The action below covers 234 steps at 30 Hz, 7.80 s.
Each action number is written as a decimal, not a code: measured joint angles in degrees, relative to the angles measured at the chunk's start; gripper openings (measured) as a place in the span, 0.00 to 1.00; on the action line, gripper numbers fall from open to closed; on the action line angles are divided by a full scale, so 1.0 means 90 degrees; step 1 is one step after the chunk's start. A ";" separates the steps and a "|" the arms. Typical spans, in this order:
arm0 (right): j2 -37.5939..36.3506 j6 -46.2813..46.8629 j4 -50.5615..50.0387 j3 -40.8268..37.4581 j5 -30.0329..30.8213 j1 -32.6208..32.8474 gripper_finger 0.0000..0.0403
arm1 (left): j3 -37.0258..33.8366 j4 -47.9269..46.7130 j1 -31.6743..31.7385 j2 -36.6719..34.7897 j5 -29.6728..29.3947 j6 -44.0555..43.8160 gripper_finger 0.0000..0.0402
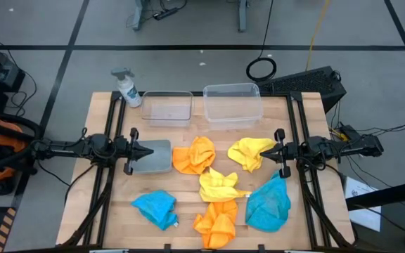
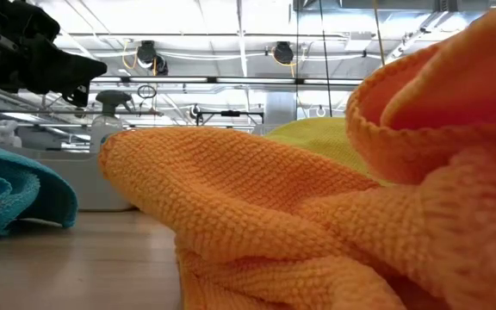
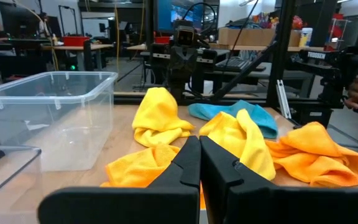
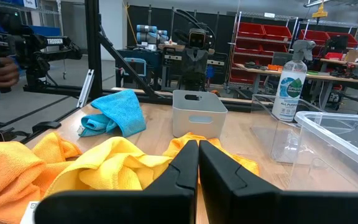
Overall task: Sort microfiber towel by color & place in baskets
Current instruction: Put the top orange towel into the left transparent bin
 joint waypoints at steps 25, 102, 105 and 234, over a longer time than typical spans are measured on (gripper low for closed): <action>0.0000 0.0000 0.0001 0.0000 0.0002 0.0000 0.02 | 0.1937 -0.0892 -0.0002 0.0862 0.0184 -0.0342 0.00; 0.3416 0.0814 -0.3422 0.5339 0.0845 0.0000 0.02 | 0.5970 -0.0856 -0.0260 0.8394 -0.0495 0.1156 0.03; 0.3882 0.0822 -0.3617 0.5339 0.0833 0.0005 0.02 | 0.5970 -0.0852 -0.0260 0.8519 -0.0495 0.1154 0.03; 1.0104 -0.0153 0.1946 0.5332 0.3279 0.0449 0.84 | 0.7376 -0.1352 -0.0815 1.0091 -0.2233 0.2346 0.02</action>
